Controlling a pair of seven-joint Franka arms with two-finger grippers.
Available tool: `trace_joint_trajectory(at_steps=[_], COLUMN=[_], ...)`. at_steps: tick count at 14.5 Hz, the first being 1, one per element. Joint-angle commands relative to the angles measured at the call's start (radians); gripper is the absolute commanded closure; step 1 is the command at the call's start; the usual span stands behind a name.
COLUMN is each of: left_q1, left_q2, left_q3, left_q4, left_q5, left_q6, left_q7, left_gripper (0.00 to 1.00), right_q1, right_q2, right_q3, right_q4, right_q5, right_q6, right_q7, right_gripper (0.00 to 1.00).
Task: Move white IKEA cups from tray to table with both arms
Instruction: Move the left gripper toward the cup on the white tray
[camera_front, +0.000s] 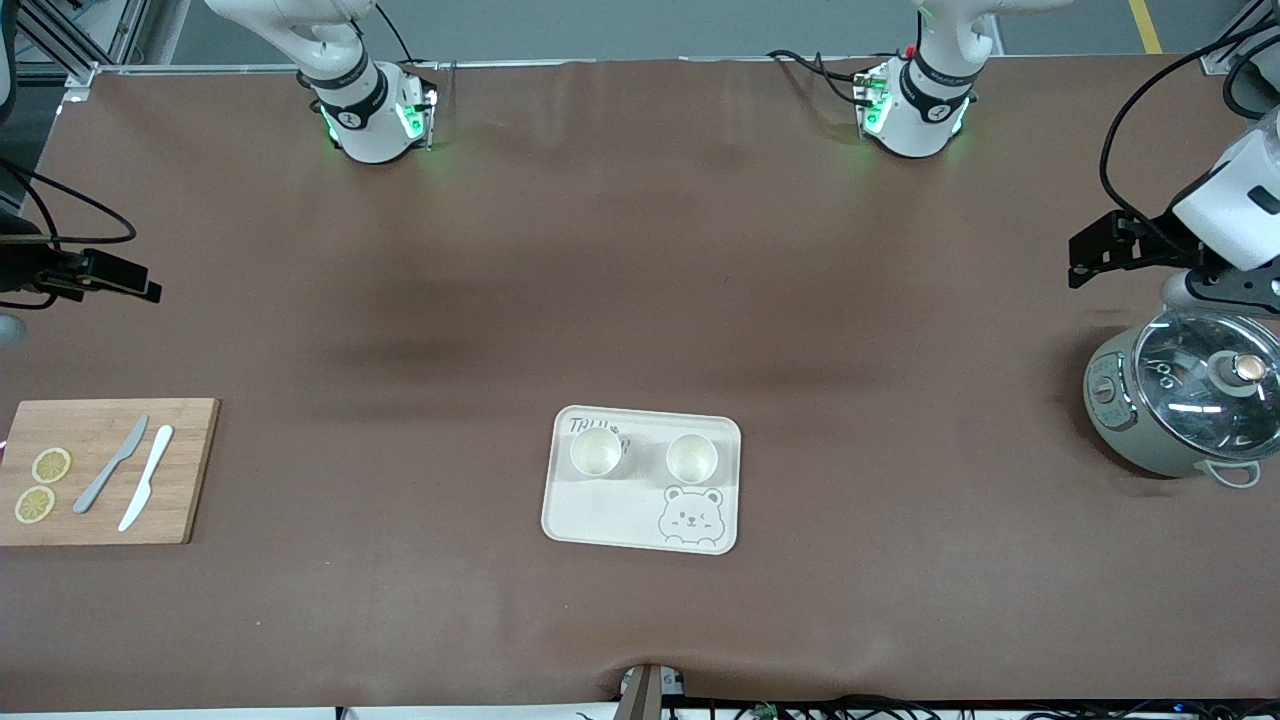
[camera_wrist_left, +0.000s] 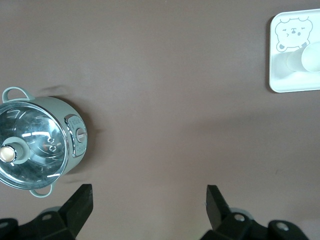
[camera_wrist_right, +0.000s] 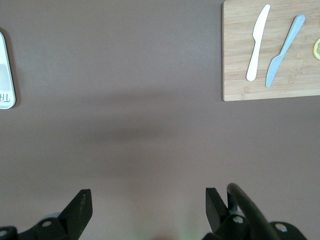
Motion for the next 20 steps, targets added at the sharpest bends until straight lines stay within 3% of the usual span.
trace_joint_trajectory(at_steps=[1, 4, 7, 11, 14, 20], left_q1=[0.004, -0.019, -0.038, -0.166, -0.252, -0.335], left_q2=[-0.014, 0.013, 0.131, 0.320, 0.409, 0.570], left_q3=[-0.004, -0.020, -0.078, -0.101, -0.089, -0.073], left_q4=[-0.018, -0.014, 0.020, 0.062, 0.065, 0.143], left_q5=[0.028, 0.042, 0.046, 0.048, 0.048, 0.049], left_q6=[0.021, 0.072, 0.144, 0.295, 0.372, 0.506], left_q7=[-0.010, -0.019, -0.203, -0.359, -0.415, -0.466], left_gripper=[0.00, 0.00, 0.00, 0.00, 0.00, 0.00], right_q1=[-0.011, -0.011, -0.011, -0.009, -0.008, 0.156], right_q2=[-0.034, -0.034, -0.032, -0.025, -0.014, 0.026], right_q3=[0.011, 0.009, 0.011, 0.013, 0.011, 0.013], right_q4=[-0.033, -0.033, -0.034, -0.040, -0.024, 0.001], right_q5=[0.010, 0.010, 0.010, 0.021, 0.096, 0.098], right_q6=[0.010, 0.012, 0.013, 0.036, 0.045, 0.105], right_q7=[0.012, 0.012, 0.012, 0.018, 0.084, 0.359], right_gripper=[0.00, 0.00, 0.00, 0.00, 0.00, 0.00])
